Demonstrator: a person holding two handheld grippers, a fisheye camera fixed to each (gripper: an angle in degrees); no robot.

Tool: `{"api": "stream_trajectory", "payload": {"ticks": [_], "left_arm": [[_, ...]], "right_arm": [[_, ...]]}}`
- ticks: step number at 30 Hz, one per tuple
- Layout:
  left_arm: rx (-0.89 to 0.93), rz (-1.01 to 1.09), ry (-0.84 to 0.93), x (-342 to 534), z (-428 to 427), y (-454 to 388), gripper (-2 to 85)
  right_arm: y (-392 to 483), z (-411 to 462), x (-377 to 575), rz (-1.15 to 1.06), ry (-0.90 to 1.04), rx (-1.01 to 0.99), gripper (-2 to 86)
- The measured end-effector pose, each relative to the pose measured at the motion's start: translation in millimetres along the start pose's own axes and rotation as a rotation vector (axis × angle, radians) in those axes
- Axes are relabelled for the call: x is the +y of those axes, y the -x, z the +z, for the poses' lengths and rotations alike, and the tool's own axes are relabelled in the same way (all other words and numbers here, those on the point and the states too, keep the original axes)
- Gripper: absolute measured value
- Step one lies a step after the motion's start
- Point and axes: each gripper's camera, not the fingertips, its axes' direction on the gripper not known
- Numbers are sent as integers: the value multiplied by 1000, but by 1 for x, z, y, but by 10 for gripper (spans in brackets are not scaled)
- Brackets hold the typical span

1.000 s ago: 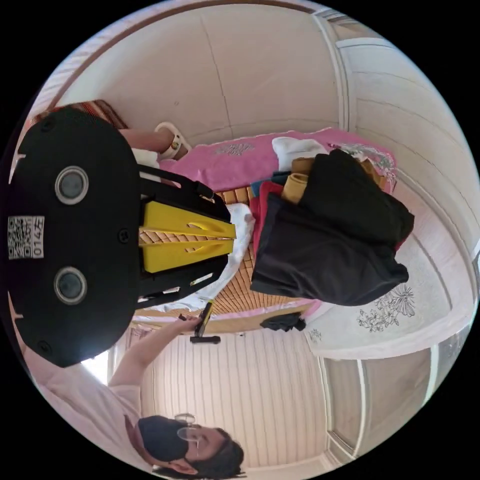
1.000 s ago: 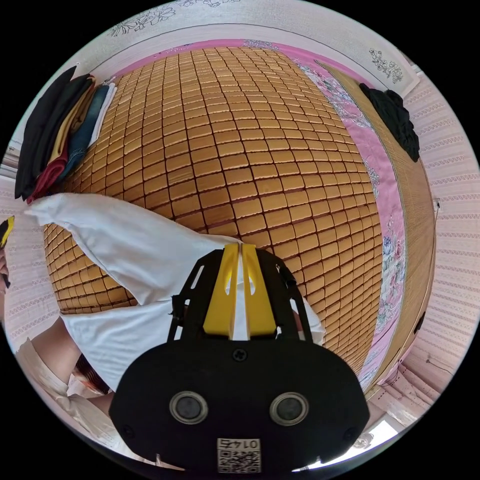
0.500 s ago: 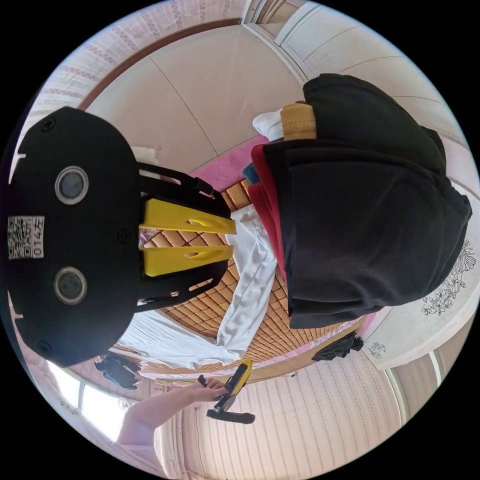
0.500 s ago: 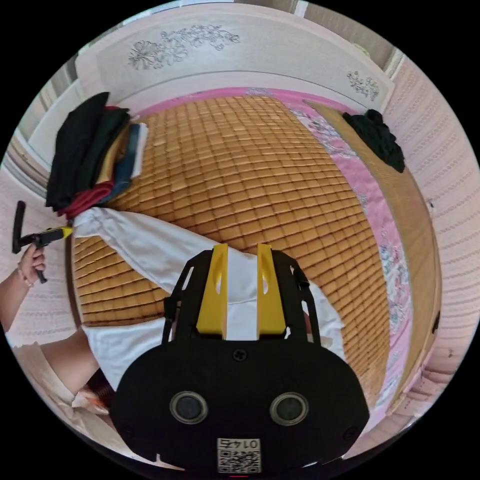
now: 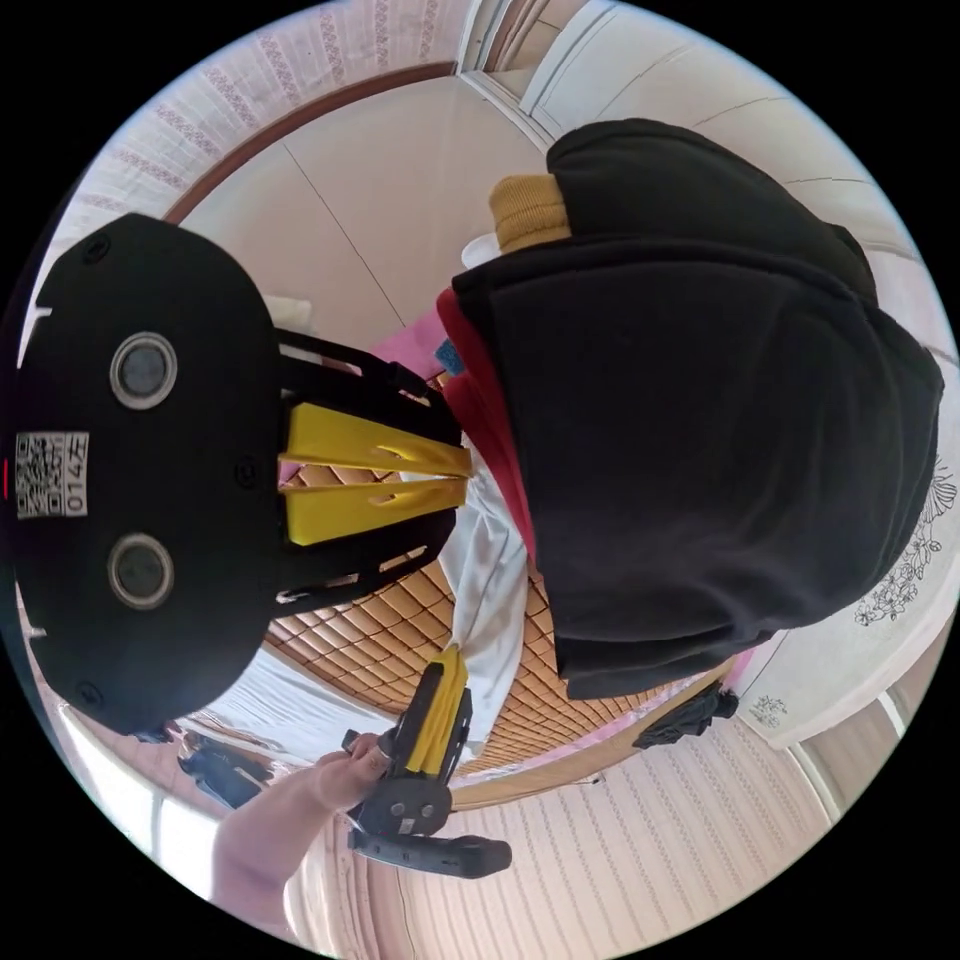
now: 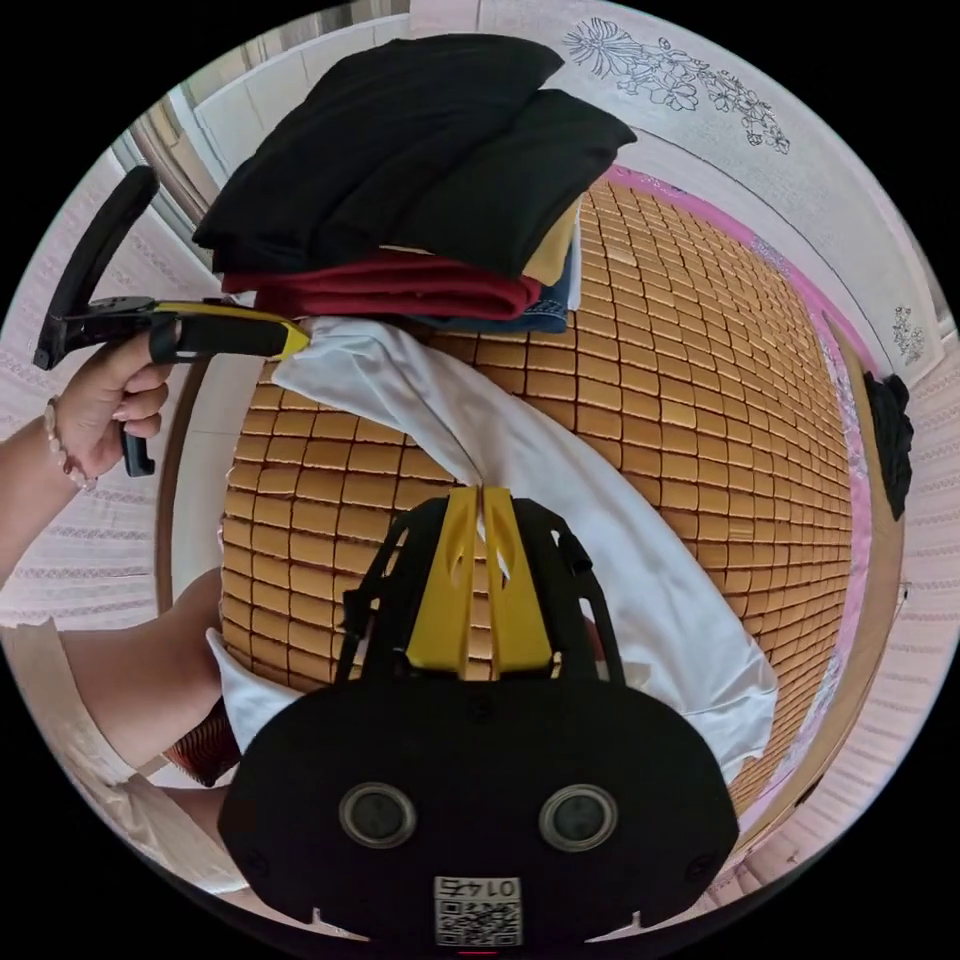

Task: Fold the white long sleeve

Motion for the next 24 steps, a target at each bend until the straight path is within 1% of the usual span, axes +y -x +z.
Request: {"api": "stream_trajectory", "payload": {"ticks": [5,8,11,15,16,19,21,24], "left_arm": [[46,7,-61,10,-11,5,-9],[39,38,-82,14,-15,5,-10],[80,54,-103,20,-23,2,-10],[165,184,-169,47,-64,-15,-10],[171,195,-156,53,-68,-17,-9],[187,183,-24,88,-61,-18,-9],[131,108,69,103,-38,-11,-5],[40,79,65,95,-18,-10,10]], "right_arm": [[-12,-24,26,27,-95,-92,-8],[-19,-27,39,52,-100,-134,-8],[-23,-24,50,71,-101,-172,-8],[-25,-36,71,32,-157,-217,-8],[-25,-36,74,21,-152,-234,-8],[-21,-24,89,-60,-72,-263,-7],[-18,-3,98,-86,28,-243,-7],[-21,7,105,-60,54,-259,-7]]}}
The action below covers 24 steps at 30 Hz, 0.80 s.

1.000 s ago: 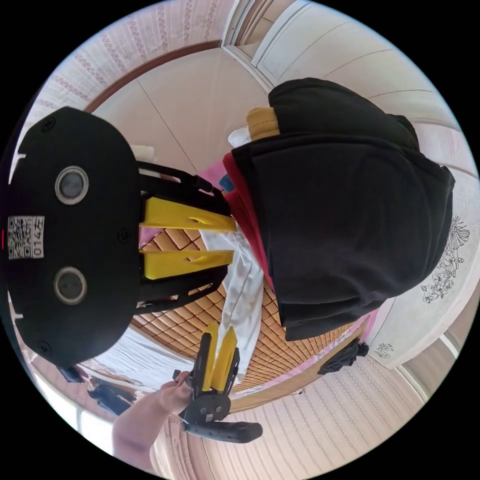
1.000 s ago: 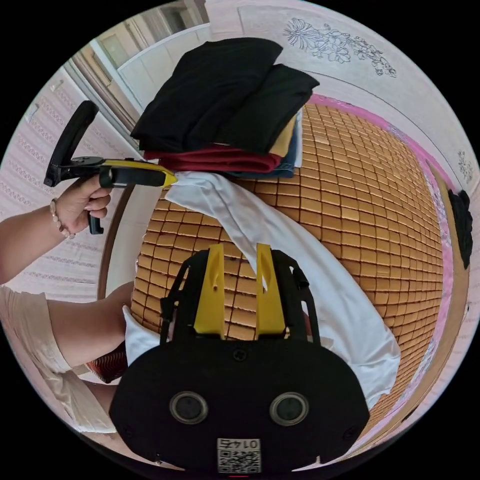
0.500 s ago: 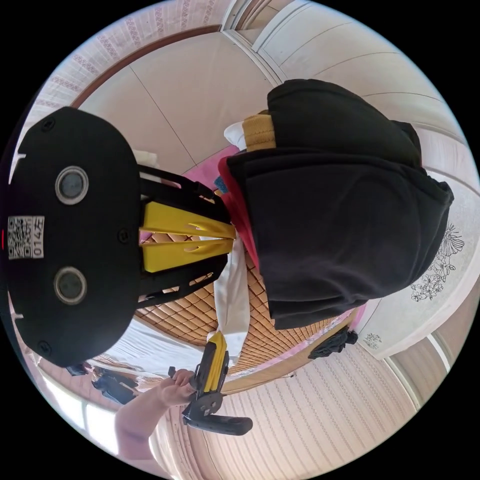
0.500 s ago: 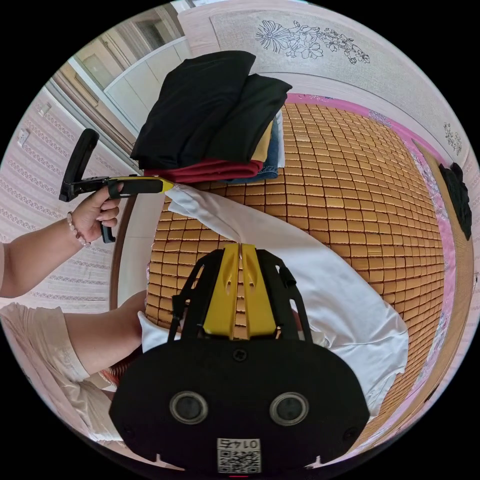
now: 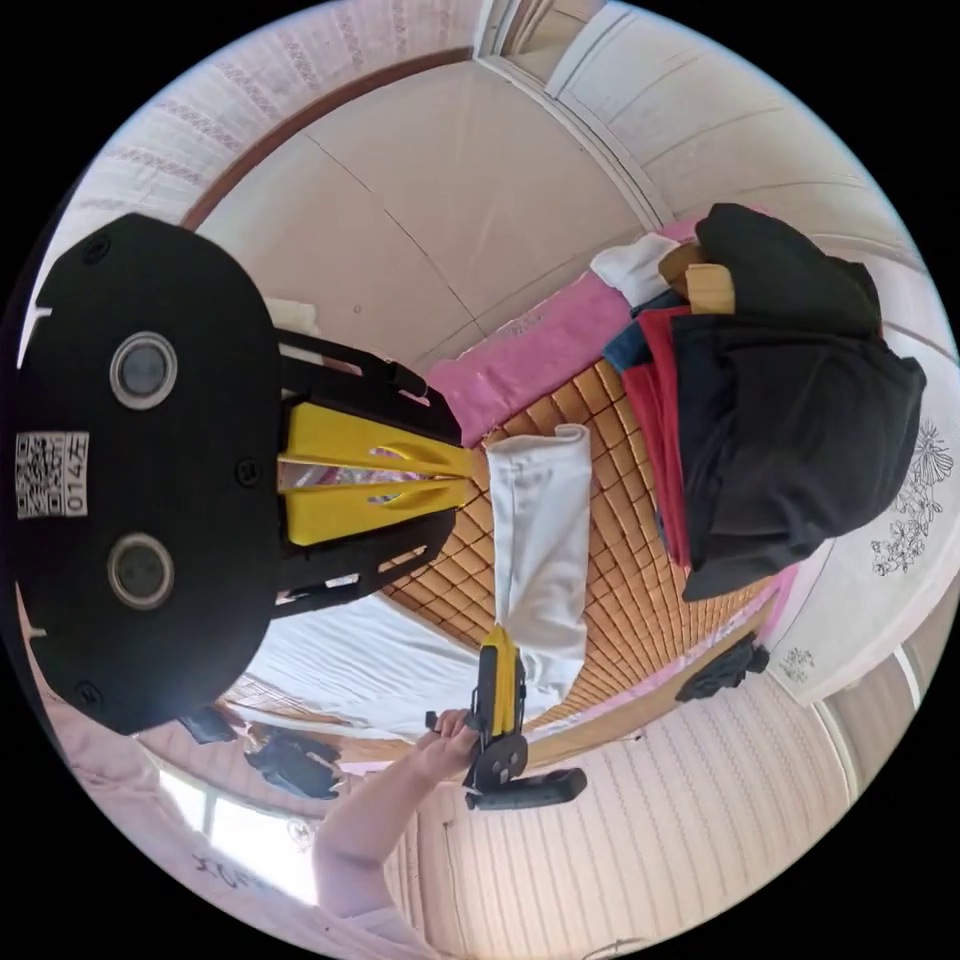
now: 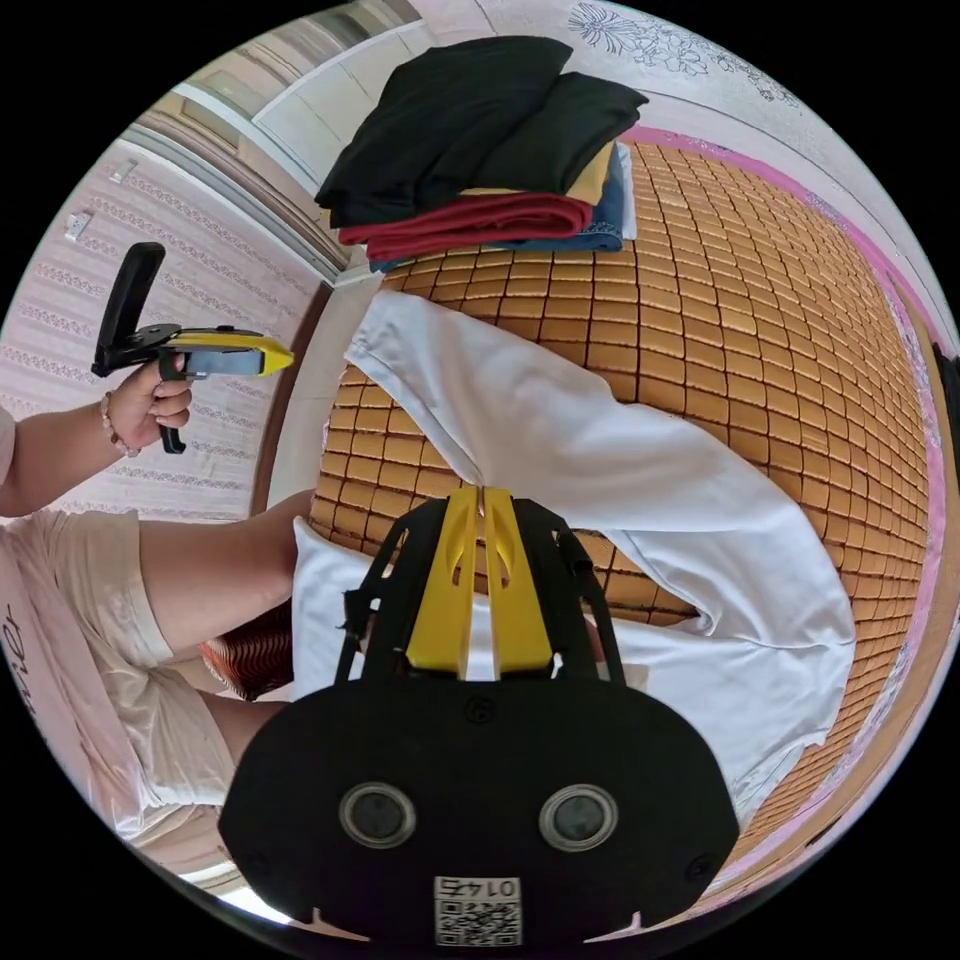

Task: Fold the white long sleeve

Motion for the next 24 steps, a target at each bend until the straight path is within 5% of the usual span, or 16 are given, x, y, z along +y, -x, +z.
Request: {"api": "stream_trajectory", "payload": {"ticks": [4,10,15,19,24], "left_arm": [[-72,121,64,-25,29,-17,79],[-155,157,138,-47,50,-24,0],[-42,218,-161,-52,-15,-30,-9],[-50,290,-225,-28,-34,-36,-10],[-66,49,62,-14,34,6,-8]], "right_arm": [[-7,0,3,42,-30,3,-7],[-17,-2,6,105,-77,-50,-7],[-17,-9,14,71,-129,-90,-7],[-13,-5,17,33,-119,-142,-5],[-12,22,12,54,10,-133,10]]}}
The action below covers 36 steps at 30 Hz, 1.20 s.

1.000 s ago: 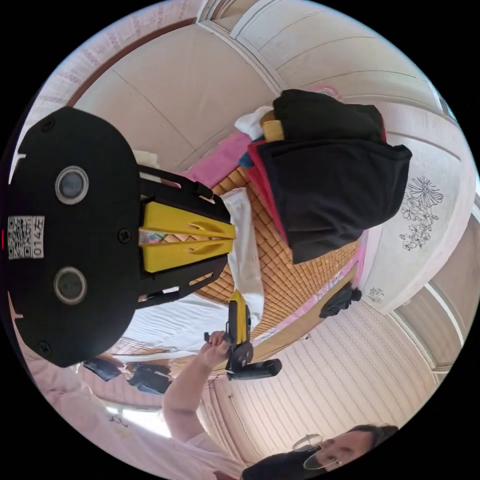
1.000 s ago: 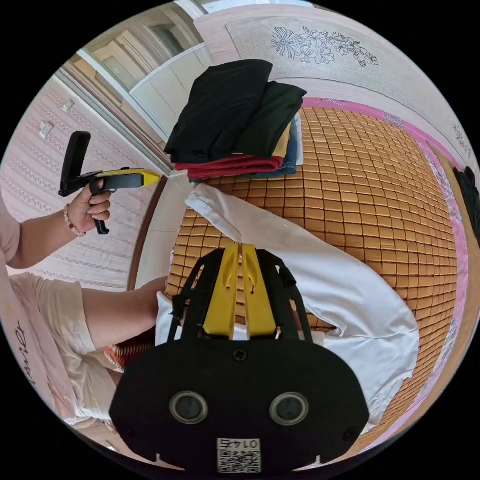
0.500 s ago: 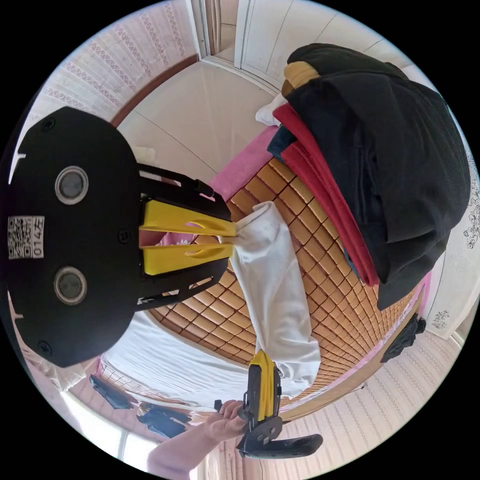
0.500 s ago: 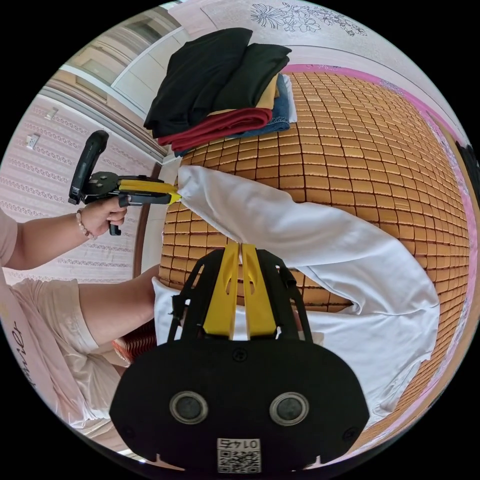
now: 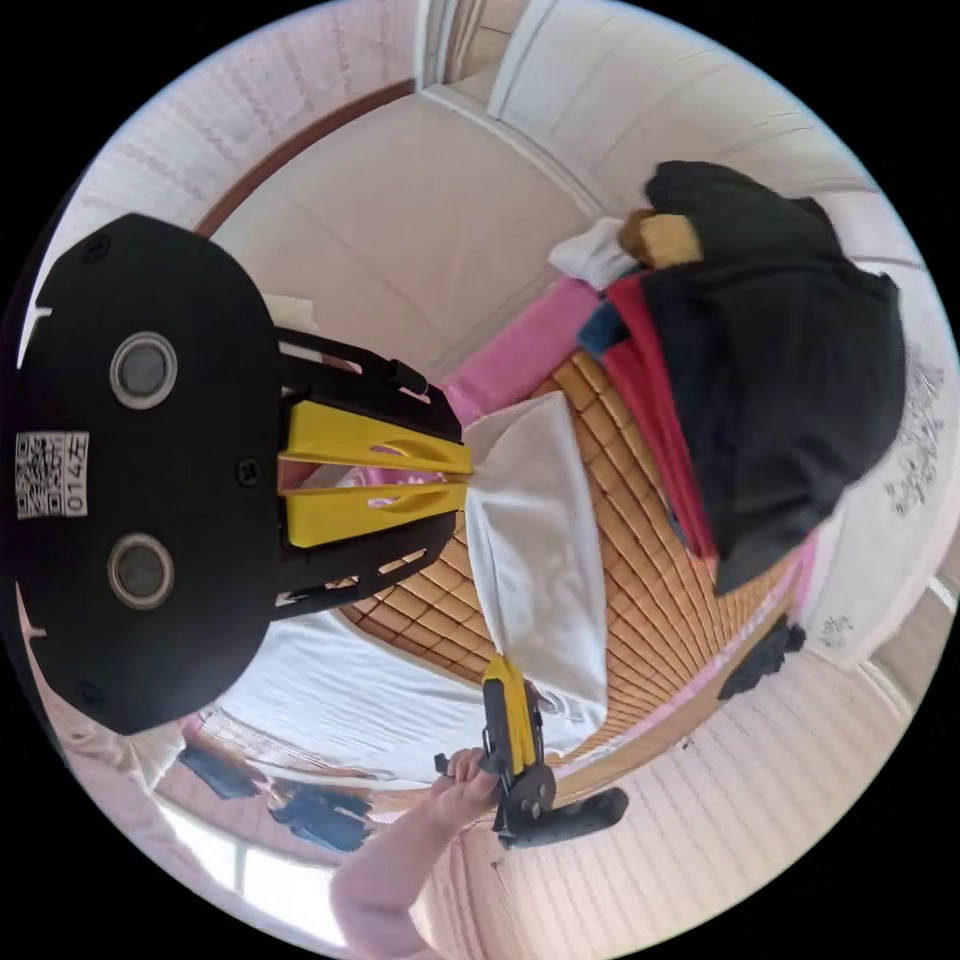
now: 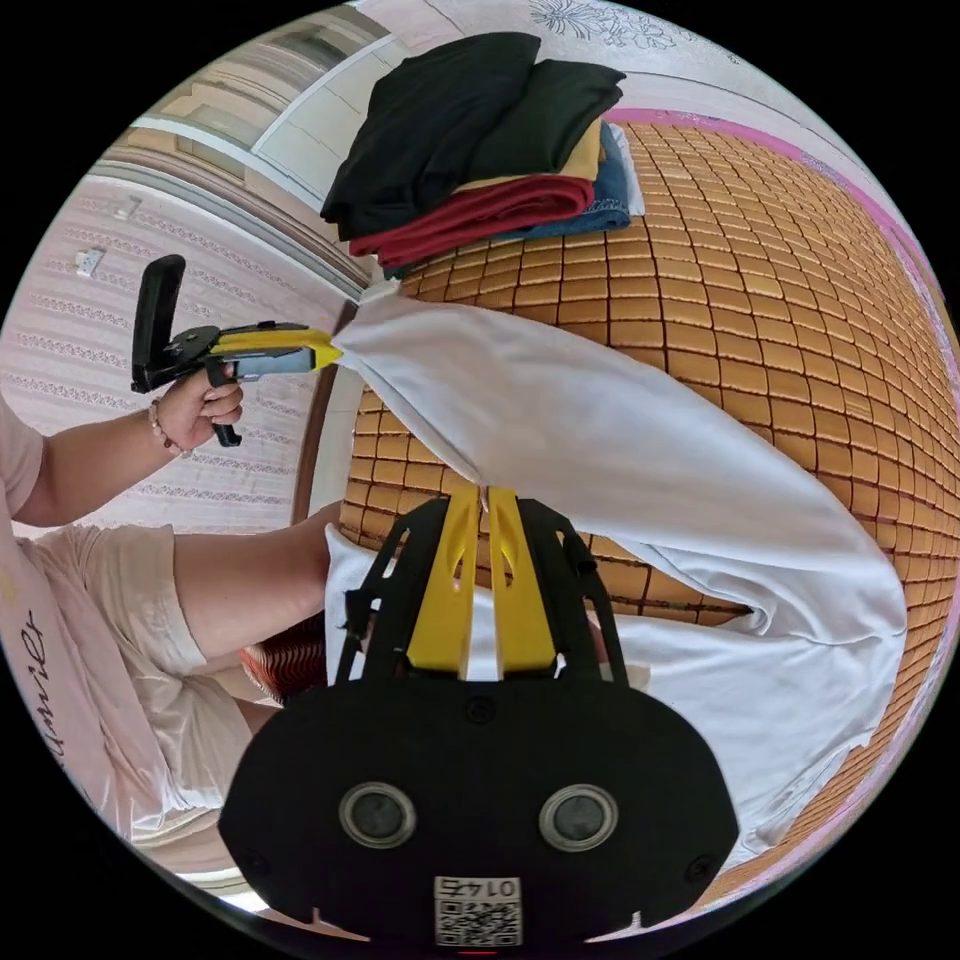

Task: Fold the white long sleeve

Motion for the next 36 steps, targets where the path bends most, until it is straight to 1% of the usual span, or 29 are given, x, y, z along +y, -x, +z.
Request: {"api": "stream_trajectory", "payload": {"ticks": [2,4,7,9,11,14,16,18,19,21,22,25,28,30,32,34,36], "left_arm": [[56,-74,17,2,10,11,-7],[66,-81,0,2,9,13,-7],[69,-71,15,0,10,14,-6],[81,-72,14,-3,9,16,-4],[85,-63,7,-5,7,16,-3],[88,-24,-10,-6,-1,13,6],[49,12,20,-3,-3,12,11],[-62,66,93,6,1,12,13],[-58,65,108,9,2,14,16],[71,42,136,13,1,25,39],[81,27,126,13,-1,26,41],[95,-3,26,-1,-14,22,51],[145,-48,-27,-17,-12,16,66],[111,-104,54,-24,11,16,61],[142,-155,46,-25,15,20,44],[138,-178,52,-26,12,22,3],[103,-133,-3,-29,-3,17,-6]], "right_arm": [[-1,2,-2,16,26,10,16],[0,-1,-4,8,19,15,26],[3,-16,-11,30,-56,81,71],[12,-27,-27,-7,-122,90,87],[19,-25,-42,-50,-145,123,89],[31,-6,-70,-124,-112,152,91],[40,5,-83,-171,-89,152,91],[52,18,-92,-225,-52,170,91],[54,20,-94,-234,-45,175,91],[62,23,-96,-256,-42,187,91],[64,23,-97,-258,-43,194,91],[67,25,-99,-240,-62,245,93],[65,34,-102,-204,-42,284,85],[70,35,-101,-209,-59,325,60],[74,35,-102,-217,-54,344,40],[77,35,-102,-238,-43,336,15],[78,32,-103,-228,-70,352,-3]]}}
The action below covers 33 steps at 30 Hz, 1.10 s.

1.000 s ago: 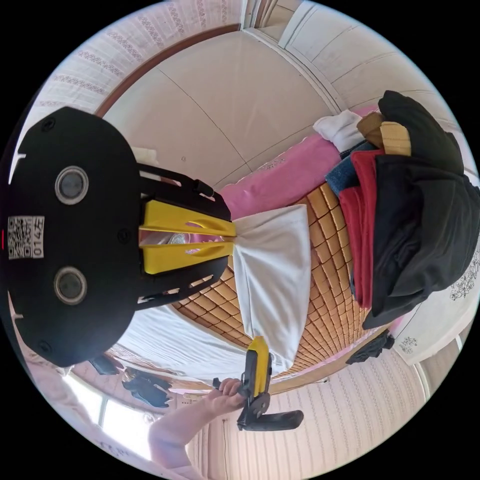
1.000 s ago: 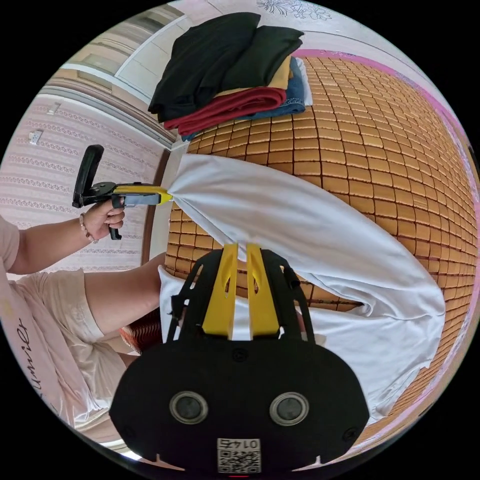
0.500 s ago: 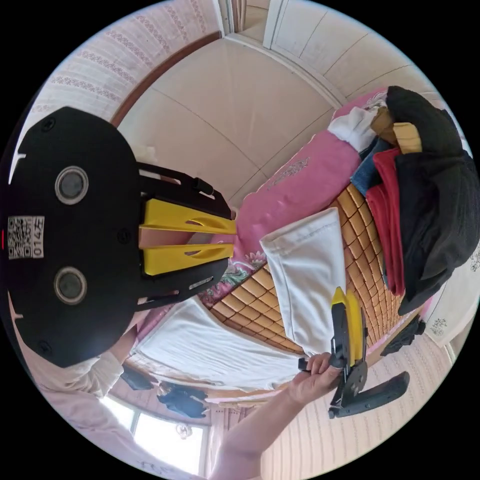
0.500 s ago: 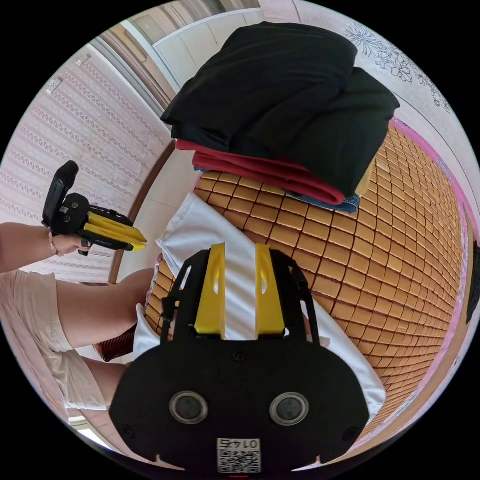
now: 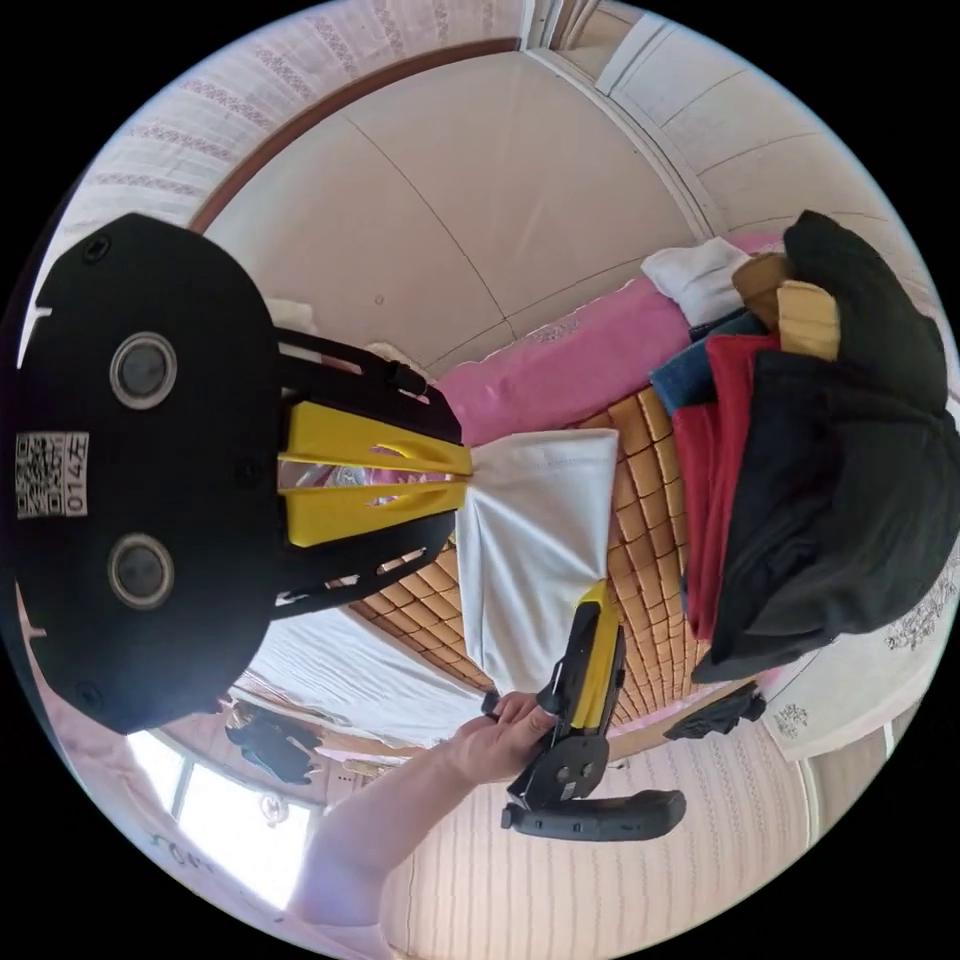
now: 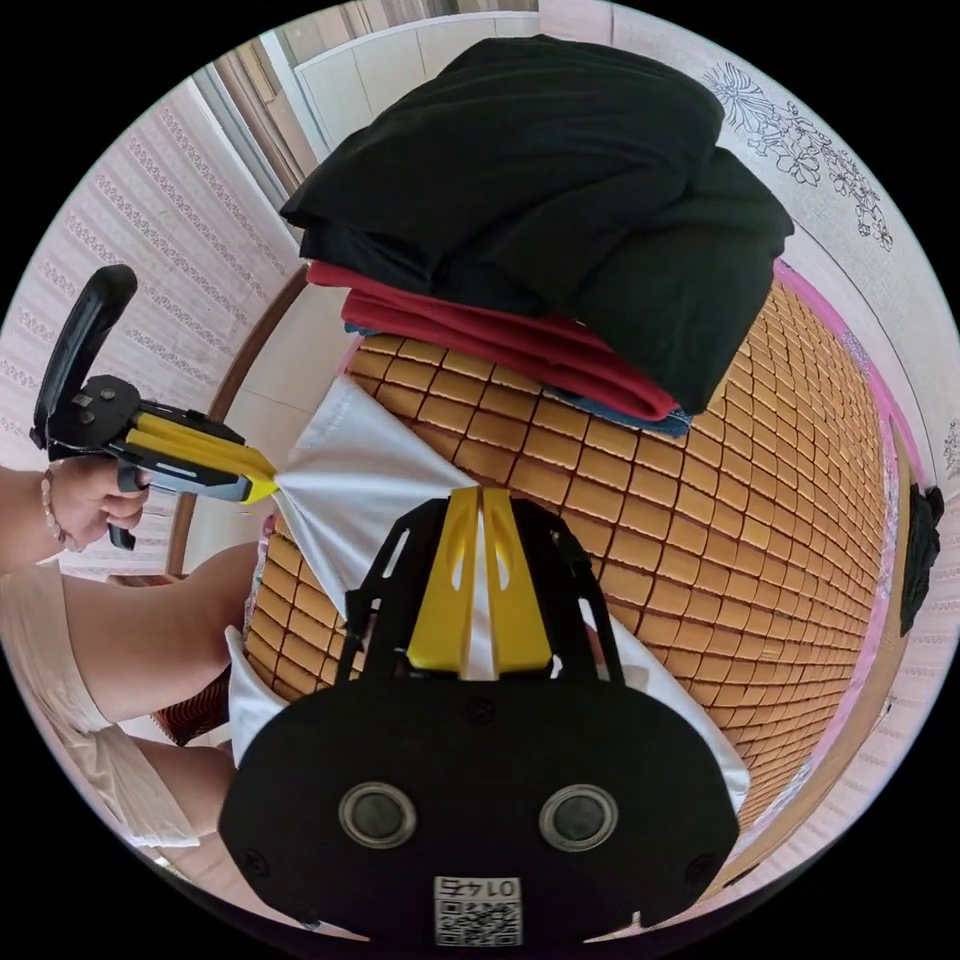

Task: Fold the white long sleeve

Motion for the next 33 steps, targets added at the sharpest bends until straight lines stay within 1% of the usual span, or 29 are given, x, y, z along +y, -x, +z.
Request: {"api": "stream_trajectory", "payload": {"ticks": [3,4,6,8,11,13,16,18,19,21,23,25,28,30,31,32,33], "left_arm": [[-69,84,-73,-12,-17,-10,-9],[-82,103,-82,-14,-19,-12,-9],[-164,180,-108,-23,-19,-18,-7],[-190,210,-99,-30,-13,-19,-4],[-184,169,-56,-37,-1,-11,17],[-147,136,-37,-37,0,-6,40],[-154,100,-70,-28,-12,-4,46],[-163,93,-99,-21,-23,-7,43],[-160,95,-104,-20,-25,-9,42],[-164,156,-132,-21,-30,-25,41],[-171,186,-151,-28,-25,-38,40],[-185,173,-163,-40,-16,-47,40],[-191,95,-188,-57,5,-48,37],[-202,47,-146,-67,24,-47,22],[-224,29,-135,-68,28,-47,15],[-228,31,-171,-70,27,-49,0],[-246,7,-170,-73,28,-48,-4]], "right_arm": [[-9,-8,-6,66,-56,-15,-7],[-12,-10,-7,81,-68,-16,-7],[-20,-13,-12,132,-101,-21,-7],[-26,-11,-16,163,-99,-24,-4],[-32,-3,-21,187,-64,-30,9],[-36,-9,-18,197,-79,-36,51],[-48,-38,9,246,-167,-83,81],[-65,-61,54,361,-231,-91,77],[-70,-65,67,400,-232,-74,73],[-98,-73,118,571,-199,37,59],[-121,-73,141,643,-153,49,58],[-138,-70,145,658,-117,19,69],[-145,-57,130,603,-68,80,69],[-144,-41,119,563,3,115,34],[-142,-43,118,548,-32,142,22],[-140,-42,116,543,-23,190,8],[-139,-42,114,533,-18,212,-1]]}}
